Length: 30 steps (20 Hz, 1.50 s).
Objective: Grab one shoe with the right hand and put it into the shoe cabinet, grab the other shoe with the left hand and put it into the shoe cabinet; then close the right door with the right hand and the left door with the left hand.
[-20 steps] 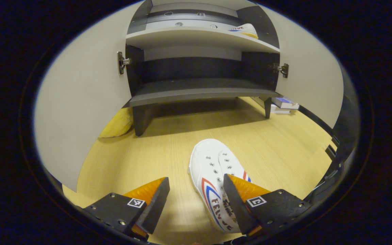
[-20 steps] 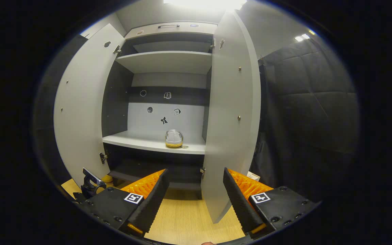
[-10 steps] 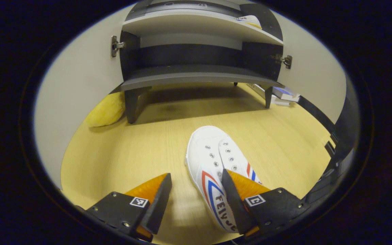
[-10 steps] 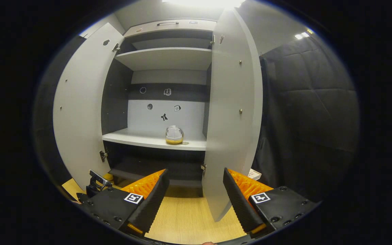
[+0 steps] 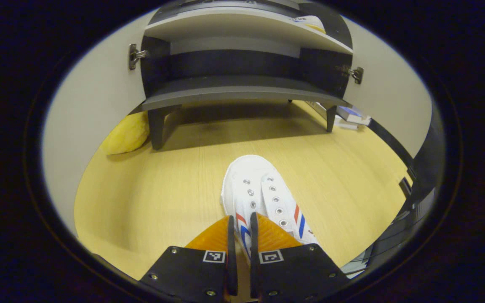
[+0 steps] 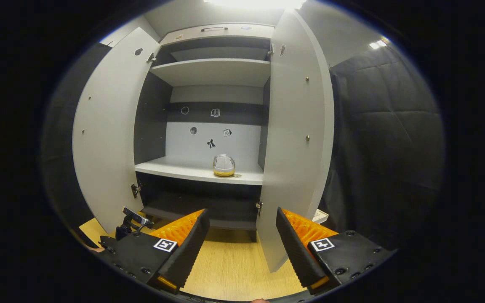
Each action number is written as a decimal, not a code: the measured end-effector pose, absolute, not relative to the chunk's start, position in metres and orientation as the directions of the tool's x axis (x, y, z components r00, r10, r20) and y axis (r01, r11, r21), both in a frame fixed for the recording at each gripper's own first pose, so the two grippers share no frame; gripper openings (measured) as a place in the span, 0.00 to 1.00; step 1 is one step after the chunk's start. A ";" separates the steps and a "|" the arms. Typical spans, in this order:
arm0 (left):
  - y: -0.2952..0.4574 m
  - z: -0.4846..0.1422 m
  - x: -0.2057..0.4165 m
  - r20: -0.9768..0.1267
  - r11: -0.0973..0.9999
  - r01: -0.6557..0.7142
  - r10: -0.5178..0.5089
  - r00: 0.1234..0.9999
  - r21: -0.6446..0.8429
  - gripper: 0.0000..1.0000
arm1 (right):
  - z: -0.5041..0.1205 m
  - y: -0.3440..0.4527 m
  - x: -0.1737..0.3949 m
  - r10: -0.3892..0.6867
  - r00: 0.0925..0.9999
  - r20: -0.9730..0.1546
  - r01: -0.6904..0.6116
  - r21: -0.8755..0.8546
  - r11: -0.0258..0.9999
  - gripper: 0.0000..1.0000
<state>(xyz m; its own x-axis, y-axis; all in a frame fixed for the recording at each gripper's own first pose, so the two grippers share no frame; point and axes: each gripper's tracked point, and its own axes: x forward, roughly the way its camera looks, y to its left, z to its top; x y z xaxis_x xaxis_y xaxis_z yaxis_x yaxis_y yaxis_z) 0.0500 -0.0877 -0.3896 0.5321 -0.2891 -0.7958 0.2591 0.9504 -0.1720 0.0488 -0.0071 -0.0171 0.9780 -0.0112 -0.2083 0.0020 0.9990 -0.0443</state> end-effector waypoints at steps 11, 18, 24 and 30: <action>-0.085 -0.339 0.070 -0.704 0.954 0.225 -0.298 0.645 -0.197 0.02 | -0.013 -0.007 0.045 0.010 0.980 -0.200 -0.017 -0.033 0.999 0.99; -0.099 -0.260 0.096 -0.586 0.942 0.241 -0.335 0.737 -0.235 0.02 | -0.007 -0.004 0.045 0.029 0.983 -0.183 -0.035 -0.027 0.999 0.99; -0.115 -0.185 0.120 -0.464 0.920 0.285 -0.384 0.798 -0.270 0.02 | -0.009 -0.003 0.045 0.039 0.982 -0.184 -0.045 -0.026 0.999 0.99; -0.135 -0.099 0.146 -0.296 0.895 0.358 -0.429 0.853 -0.267 0.01 | -0.008 -0.004 0.045 0.040 0.983 -0.181 -0.045 -0.022 0.999 0.99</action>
